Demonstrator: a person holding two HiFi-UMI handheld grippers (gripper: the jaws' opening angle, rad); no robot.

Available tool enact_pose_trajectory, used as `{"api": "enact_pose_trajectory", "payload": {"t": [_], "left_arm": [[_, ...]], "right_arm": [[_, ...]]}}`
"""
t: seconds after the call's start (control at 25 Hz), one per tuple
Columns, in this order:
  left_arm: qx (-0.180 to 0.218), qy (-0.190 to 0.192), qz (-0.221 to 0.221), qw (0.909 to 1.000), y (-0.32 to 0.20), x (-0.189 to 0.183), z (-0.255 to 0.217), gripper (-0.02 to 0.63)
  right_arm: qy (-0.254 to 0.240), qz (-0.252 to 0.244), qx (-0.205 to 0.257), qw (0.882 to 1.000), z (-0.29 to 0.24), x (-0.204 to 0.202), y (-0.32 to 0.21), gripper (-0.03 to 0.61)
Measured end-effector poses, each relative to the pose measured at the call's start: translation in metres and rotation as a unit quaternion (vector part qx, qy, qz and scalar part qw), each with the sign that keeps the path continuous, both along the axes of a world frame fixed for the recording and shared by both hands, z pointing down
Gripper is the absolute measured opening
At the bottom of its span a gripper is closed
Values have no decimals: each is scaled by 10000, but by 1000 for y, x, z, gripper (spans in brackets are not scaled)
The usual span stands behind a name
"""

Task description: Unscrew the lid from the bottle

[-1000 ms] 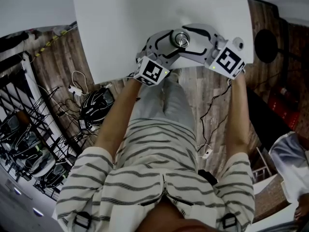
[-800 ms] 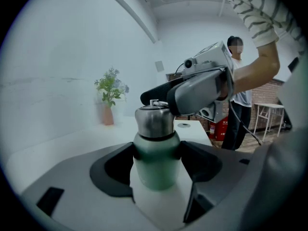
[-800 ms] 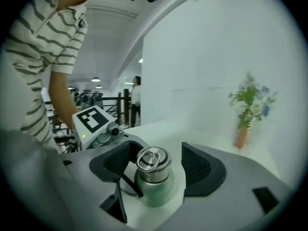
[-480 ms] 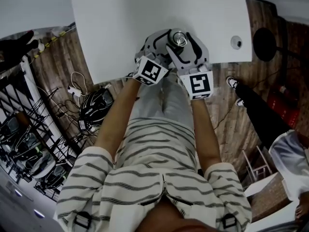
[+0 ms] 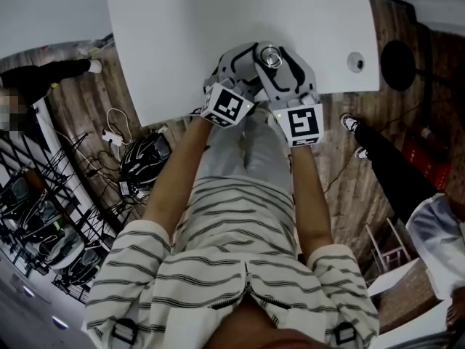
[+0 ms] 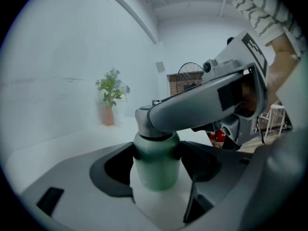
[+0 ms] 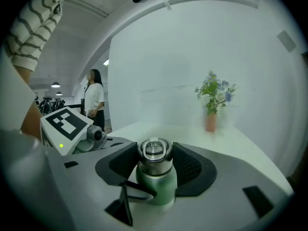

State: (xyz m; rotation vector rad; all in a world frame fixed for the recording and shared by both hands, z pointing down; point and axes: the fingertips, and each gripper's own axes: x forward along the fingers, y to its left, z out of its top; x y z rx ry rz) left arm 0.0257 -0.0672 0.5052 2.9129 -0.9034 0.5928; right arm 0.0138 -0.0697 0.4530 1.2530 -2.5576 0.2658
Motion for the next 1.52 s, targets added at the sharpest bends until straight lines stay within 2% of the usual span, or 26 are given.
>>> {"api": "enact_pose_trajectory", "payload": {"t": [0.24, 0.4, 0.72, 1.0, 1.16, 1.36, 1.44, 1.52], "left_arm": [[-10, 1, 27, 10000, -2, 0, 0, 308], [-8, -3, 67, 10000, -3, -1, 0, 308], [-20, -15, 126, 9999, -1, 0, -2, 308], [-19, -47, 146, 9999, -1, -2, 0, 308], [-13, -48, 147, 9999, -1, -2, -1, 308], [-47, -56, 151, 9999, 0, -1, 2, 308], [-57, -65, 146, 9999, 0, -1, 2, 308], [-48, -64, 138, 9999, 0, -2, 0, 308]], "right_arm": [[16, -881, 113, 9960, -2, -2, -2, 241], [92, -1714, 110, 9851, -1, -4, 1, 241], [467, -3353, 30, 9410, 0, -4, 7, 239], [693, -4337, -136, 8983, 4, -6, 9, 239], [868, -4634, -227, 8816, 4, -6, 10, 239], [936, -4713, -230, 8767, 5, -4, 11, 241], [886, -4620, -247, 8821, 5, -4, 10, 242], [783, -4396, -305, 8943, 3, -3, 6, 260]]}}
